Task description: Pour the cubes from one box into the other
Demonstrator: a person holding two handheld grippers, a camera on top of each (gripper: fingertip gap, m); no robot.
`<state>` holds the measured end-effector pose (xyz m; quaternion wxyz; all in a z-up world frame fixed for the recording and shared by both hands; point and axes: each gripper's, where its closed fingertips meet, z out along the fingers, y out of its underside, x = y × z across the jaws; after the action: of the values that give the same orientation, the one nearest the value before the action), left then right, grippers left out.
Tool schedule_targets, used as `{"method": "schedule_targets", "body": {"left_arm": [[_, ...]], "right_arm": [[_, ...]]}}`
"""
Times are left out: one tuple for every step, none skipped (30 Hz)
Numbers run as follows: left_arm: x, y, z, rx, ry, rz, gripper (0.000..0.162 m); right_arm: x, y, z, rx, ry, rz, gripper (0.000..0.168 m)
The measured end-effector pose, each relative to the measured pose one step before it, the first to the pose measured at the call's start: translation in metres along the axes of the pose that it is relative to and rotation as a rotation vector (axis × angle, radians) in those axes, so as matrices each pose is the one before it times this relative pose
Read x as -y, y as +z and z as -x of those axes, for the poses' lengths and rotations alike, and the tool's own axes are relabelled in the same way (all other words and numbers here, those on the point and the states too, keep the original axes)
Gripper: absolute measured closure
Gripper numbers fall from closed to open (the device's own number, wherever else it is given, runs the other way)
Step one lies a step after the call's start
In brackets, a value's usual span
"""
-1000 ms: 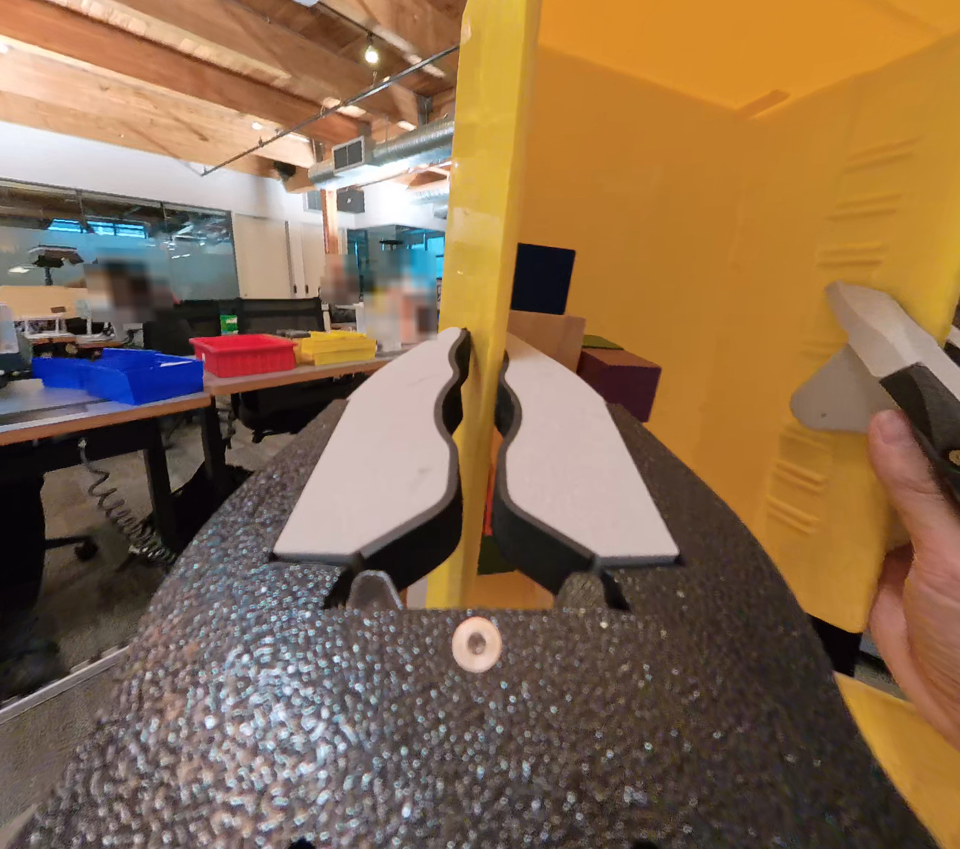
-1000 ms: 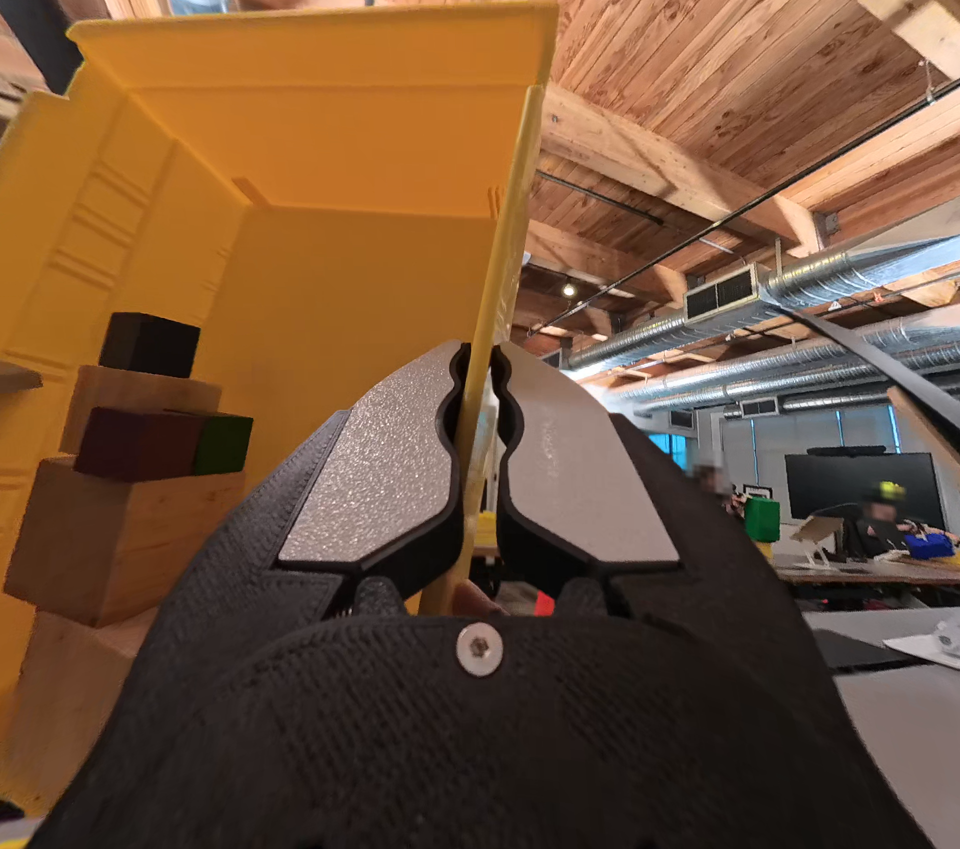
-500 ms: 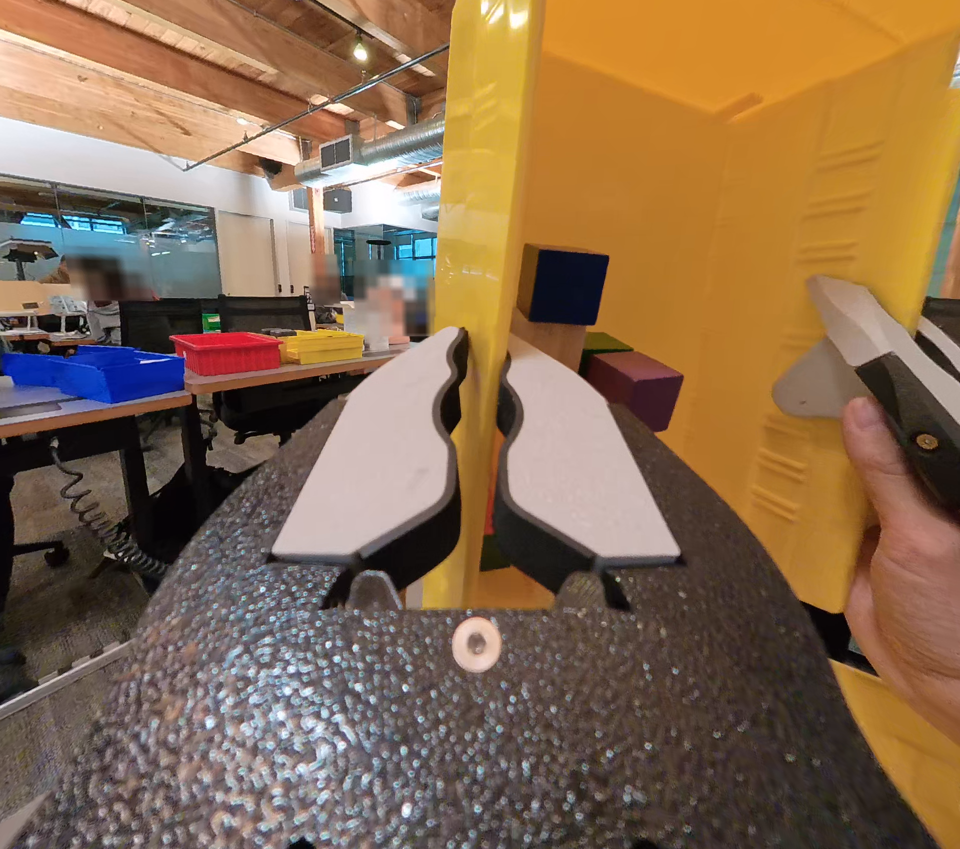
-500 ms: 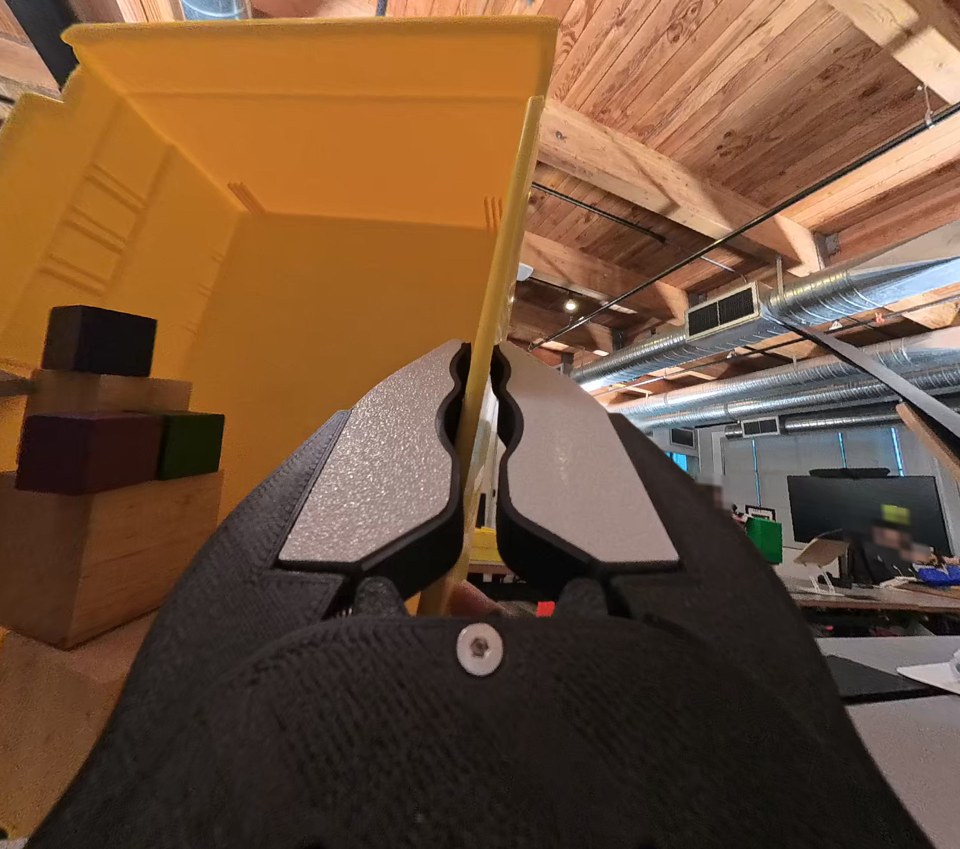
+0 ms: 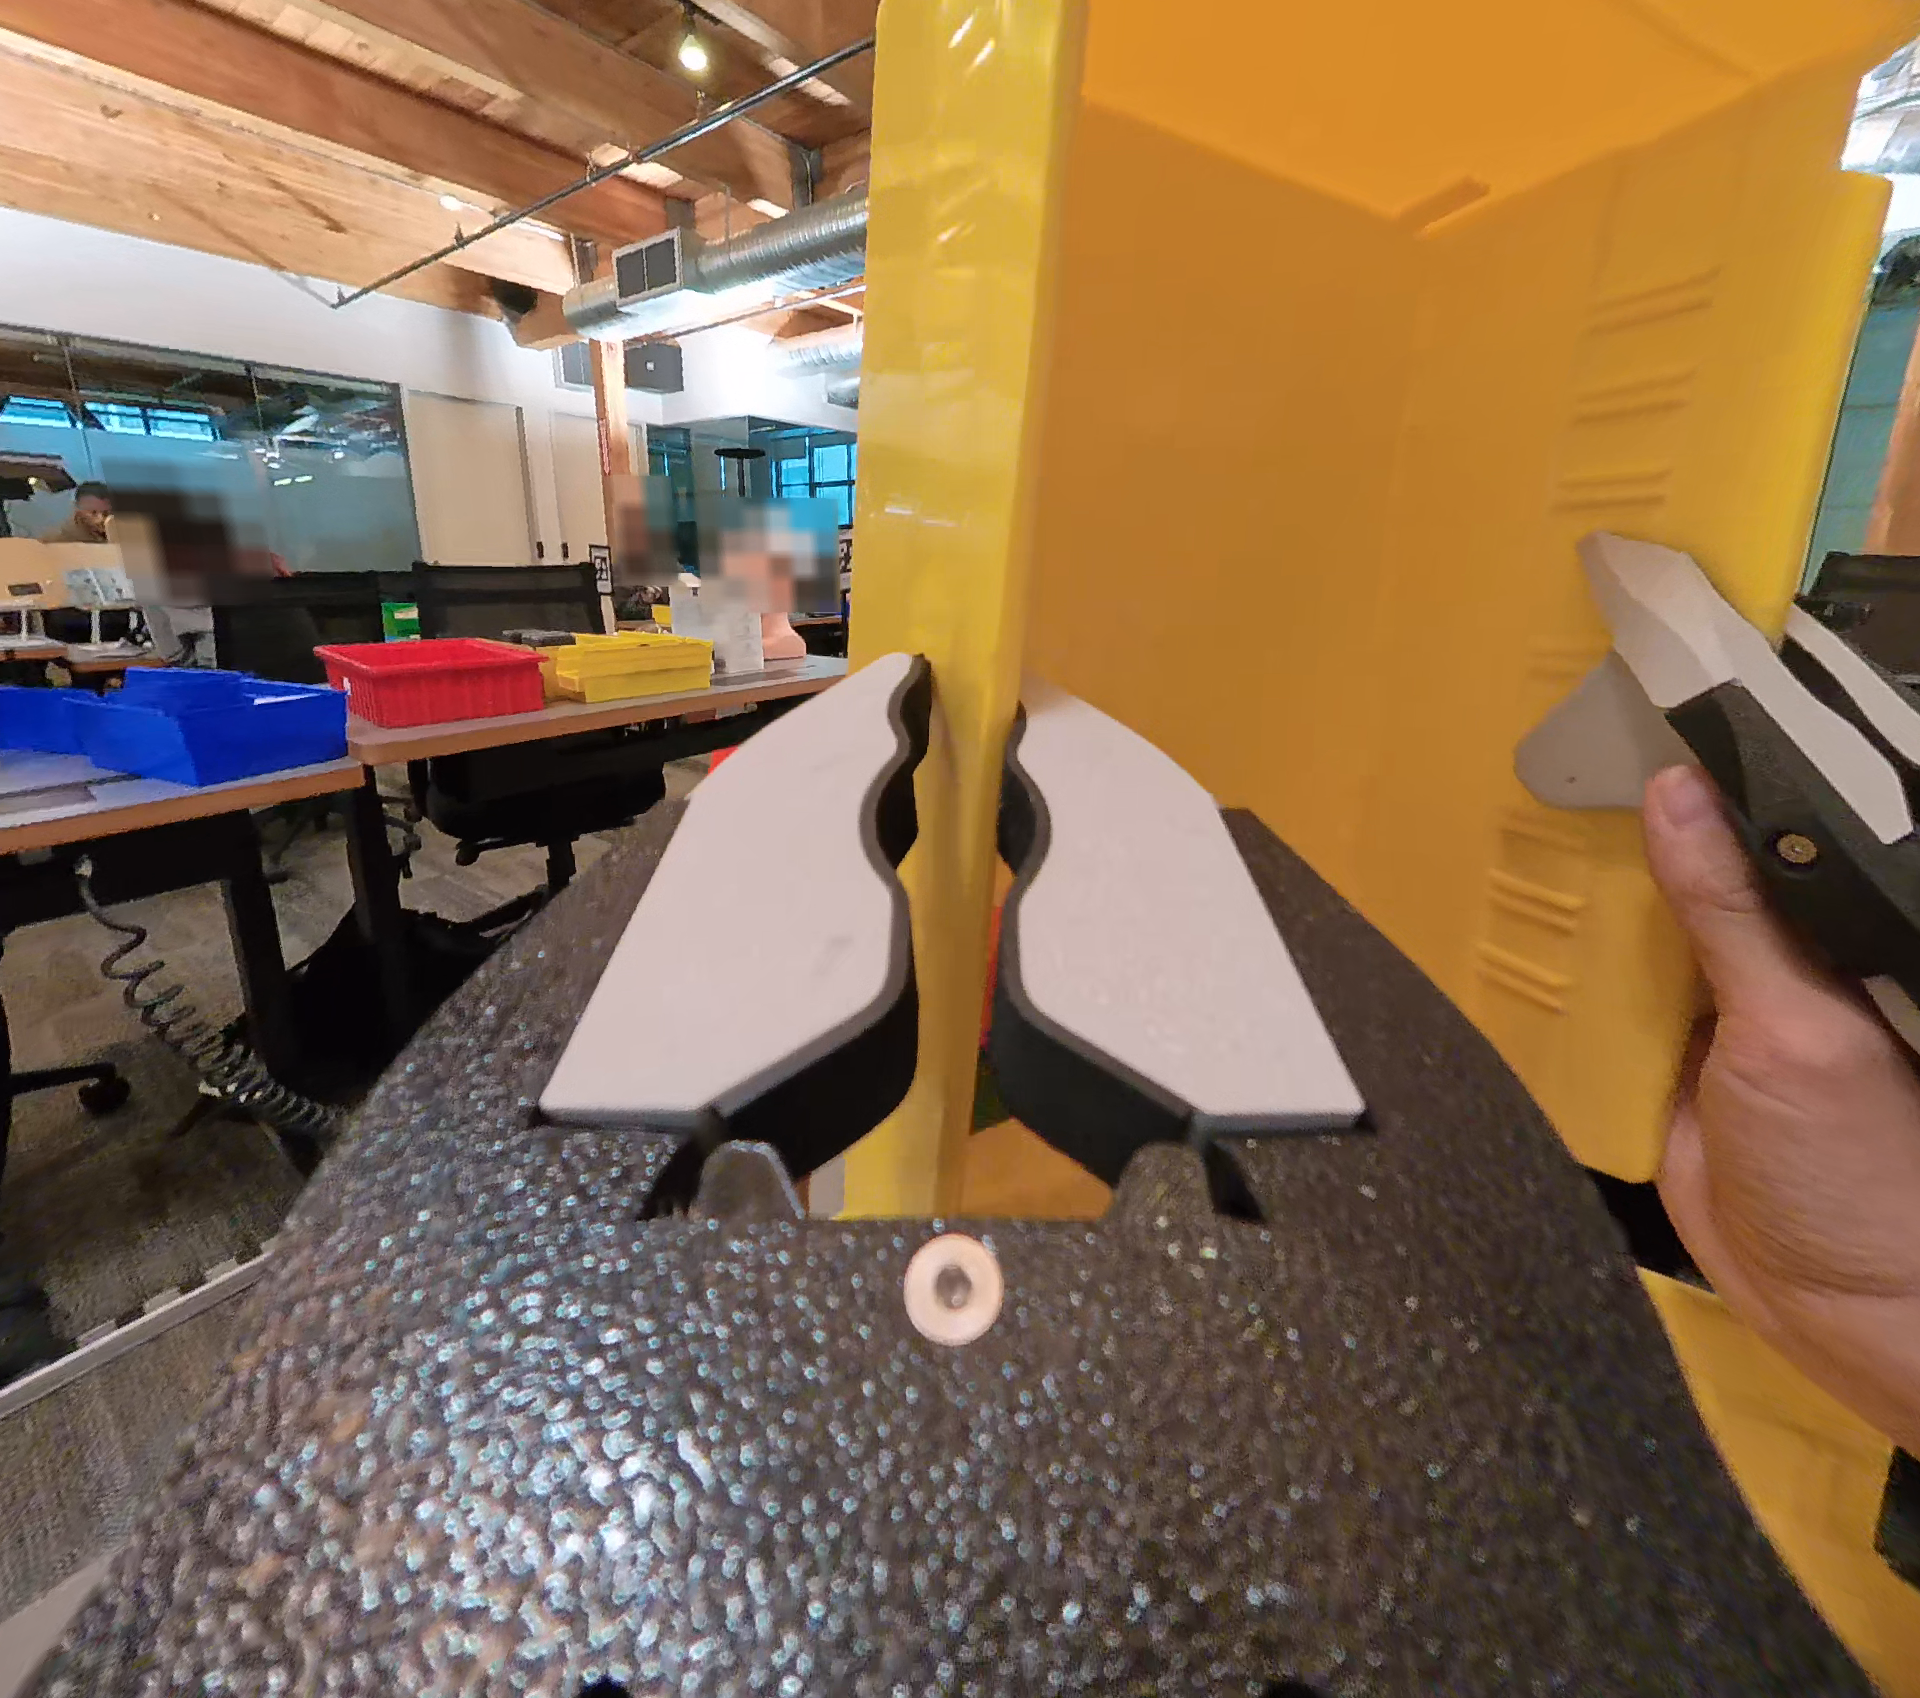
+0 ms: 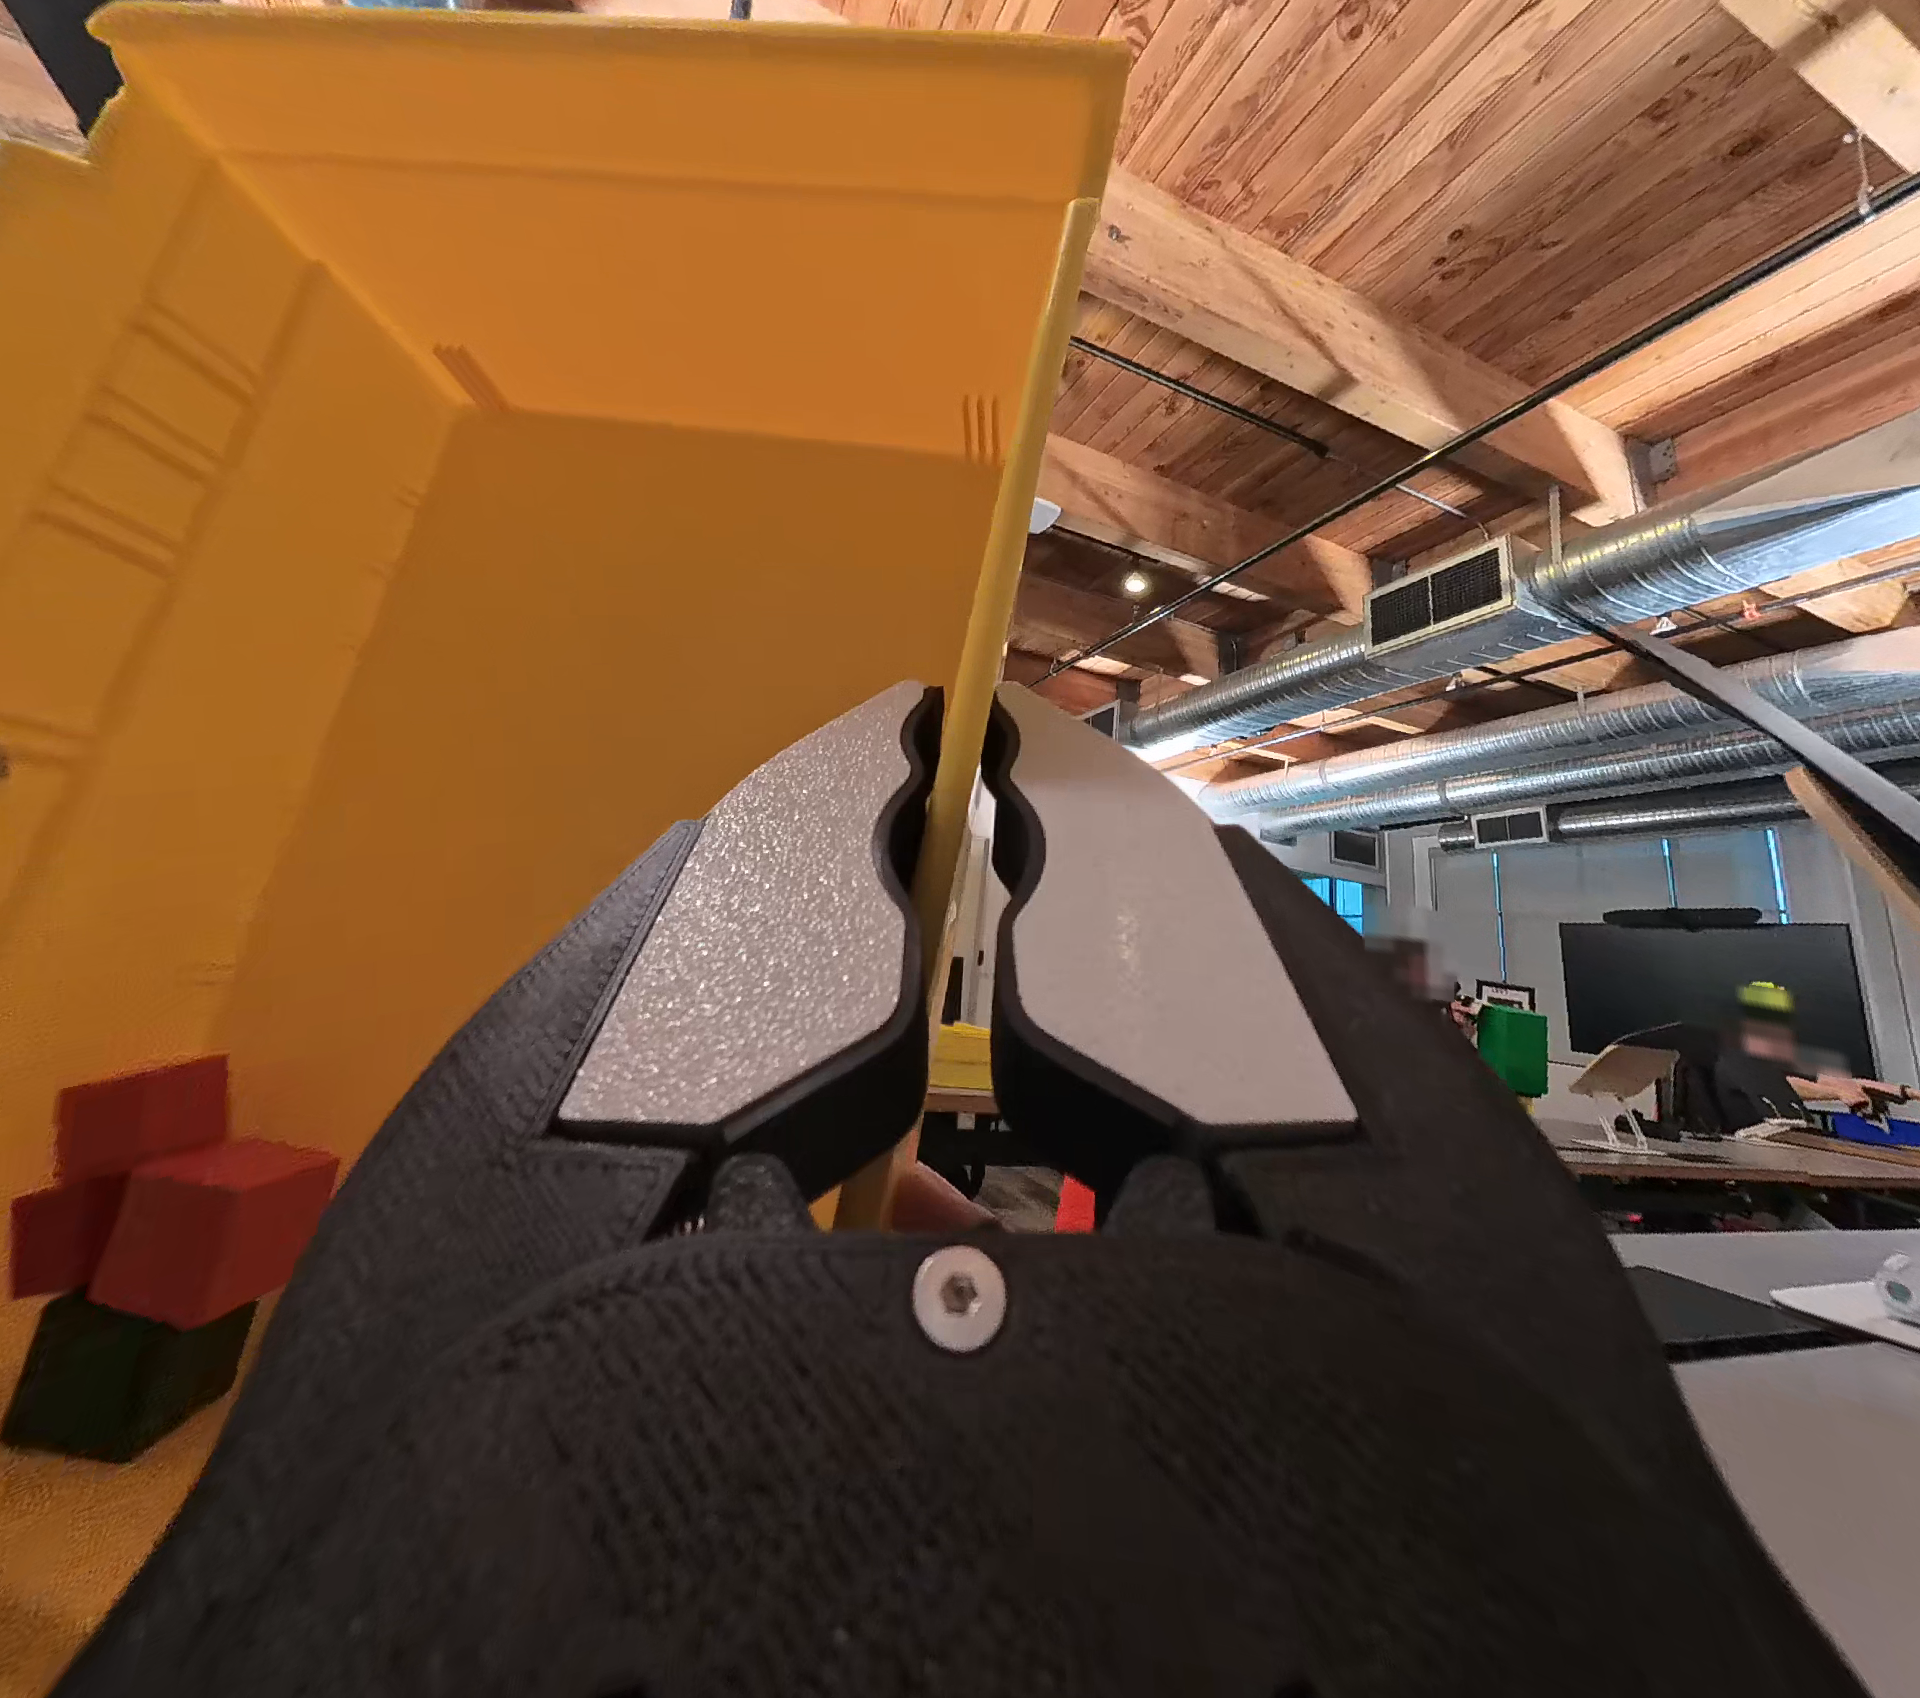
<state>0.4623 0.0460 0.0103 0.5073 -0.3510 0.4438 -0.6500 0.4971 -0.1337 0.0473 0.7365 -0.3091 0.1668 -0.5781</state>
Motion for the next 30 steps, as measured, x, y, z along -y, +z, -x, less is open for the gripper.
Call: {"method": "schedule_targets", "body": {"left_arm": [[0.00102,0.00136,0.00023,-0.0009,0.0044,0.0059,0.152],[0.00121,0.00098,0.00061,0.0009,0.0005,0.0056,0.152],[0.0018,0.0002,0.00021,0.0012,0.0067,0.001,0.152],[0.00226,-0.00046,-0.00043,-0.002,0.0049,-0.0045,0.152],[0.00226,-0.00108,-0.00079,-0.0034,-0.0043,-0.0064,0.152],[0.00362,-0.00185,-0.00153,-0.0028,-0.0023,-0.0123,0.152],[0.00477,-0.00227,-0.00215,-0.001,0.0049,-0.0162,0.152],[0.00518,-0.00211,-0.00255,-0.0041,0.0054,-0.0213,0.152],[0.00328,-0.00108,-0.00118,-0.0059,0.0044,-0.0166,0.152],[-0.00046,0.00006,0.00115,-0.0016,-0.0019,-0.001,0.152],[-0.00316,0.00038,0.00315,0.0088,-0.0096,0.0097,0.153],[-0.00269,-0.00044,0.00243,0.0127,-0.0132,0.0075,0.153],[-0.00121,-0.0015,0.0007,0.0082,-0.0124,0.0028,0.153],[0.00039,-0.00219,-0.00083,0.002,-0.0025,-0.0061,0.152],[0.00131,-0.00199,-0.00214,-0.0058,0.003,-0.0117,0.152],[0.00114,-0.00119,-0.00136,-0.0054,0.002,-0.0098,0.152],[-0.00045,-0.0003,0.0002,-0.0017,0.0003,-0.0017,0.151],[-0.00322,0.00009,0.00177,0.0028,0.0025,0.0094,0.152],[-0.00318,-0.00027,0.00253,0.0077,-0.0146,0.0117,0.152],[0.00072,-0.00097,0.00077,0.0021,-0.0208,-0.0026,0.152],[0.00355,-0.00129,-0.00183,-0.0059,0.0103,-0.0114,0.151],[0.00366,-0.00071,-0.00287,-0.0103,0.0241,-0.0111,0.151],[0.00299,0.00043,-0.00254,-0.0124,0.0082,-0.0088,0.151],[0.00426,0.00052,-0.00157,-0.0042,0.0013,-0.0098,0.151],[0.00597,0.0002,-0.00211,-0.0009,0.0062,-0.0129,0.151],[0.00614,-0.00004,-0.0022,-0.0008,0.026,-0.0126,0.15],[0.0041,0.00034,-0.00161,-0.0053,0.0208,-0.008,0.15],[0.00148,0.00072,-0.00001,-0.0044,0.0142,-0.0001,0.15],[0.00013,0.00054,0.00105,0.0005,0.0069,0.0054,0.151],[0.00077,0.00001,0.0003,-0.0012,0.0025,0.0,0.15]], "right_arm": [[-0.001,0.00179,-0.00007,0.0032,0.0052,0.0087,0.161],[-0.00034,0.00089,0.00049,0.0021,0.0044,0.0061,0.161],[0.00145,0.00007,0.00033,-0.0007,0.0031,-0.0035,0.161],[0.00247,-0.00042,0.0,-0.0012,0.0011,-0.0094,0.161],[0.00263,-0.00003,-0.0001,-0.0003,0.0022,-0.0095,0.161],[0.00348,0.00035,-0.0003,-0.0006,0.0007,-0.0075,0.161],[0.00654,-0.00003,-0.00008,0.0009,-0.0013,-0.0195,0.161],[0.00866,-0.00054,0.00002,0.0033,0.0041,-0.0336,0.16],[0.00734,-0.00039,0.00068,0.0114,0.0138,-0.0327,0.16],[0.00335,0.00003,0.0018,0.015,0.0067,-0.0184,0.159],[-0.00291,0.00077,0.00206,0.0092,-0.008,0.0111,0.159],[-0.00535,0.00078,0.00157,0.0035,-0.0001,0.0274,0.159],[-0.00337,0.00005,0.00036,-0.0009,0.0006,0.0179,0.16],[0.00024,-0.00093,-0.0005,-0.001,0.0023,-0.0036,0.16],[0.00217,-0.00113,-0.00108,-0.0041,0.0046,-0.0129,0.16],[0.00157,-0.00046,-0.00019,0.0015,0.0022,-0.0092,0.16],[0.00001,-0.00032,0.00079,0.0047,0.0043,-0.002,0.16],[-0.00186,-0.00014,0.00177,0.0084,0.0006,0.0073,0.16],[-0.00197,0.00022,0.00243,0.0132,0.0028,0.0108,0.159],[0.0003,0.00009,0.00095,0.0071,0.015,0.0016,0.159],[0.00375,-0.00034,-0.00062,0.0048,0.0211,-0.0212,0.158],[0.00547,-0.00067,-0.00107,0.0047,0.0069,-0.0336,0.158],[0.00435,0.00006,-0.00121,0.0038,0.0069,-0.025,0.158],[0.00213,0.00106,-0.00065,0.0023,0.01,-0.0119,0.157],[0.00098,0.00132,-0.00152,-0.0096,0.0184,-0.0063,0.157],[0.00165,0.00078,-0.00137,-0.0094,0.0217,-0.0148,0.157],[0.00169,0.0003,-0.0011,-0.005,0.0161,-0.0169,0.157],[0.001,0.00036,0.00009,0.004,0.0067,-0.0101,0.157],[0.00011,0.00056,0.00053,0.0017,-0.0009,-0.0017,0.157],[-0.0003,0.0005,0.00011,-0.006,-0.0006,-0.0009,0.157]]}}
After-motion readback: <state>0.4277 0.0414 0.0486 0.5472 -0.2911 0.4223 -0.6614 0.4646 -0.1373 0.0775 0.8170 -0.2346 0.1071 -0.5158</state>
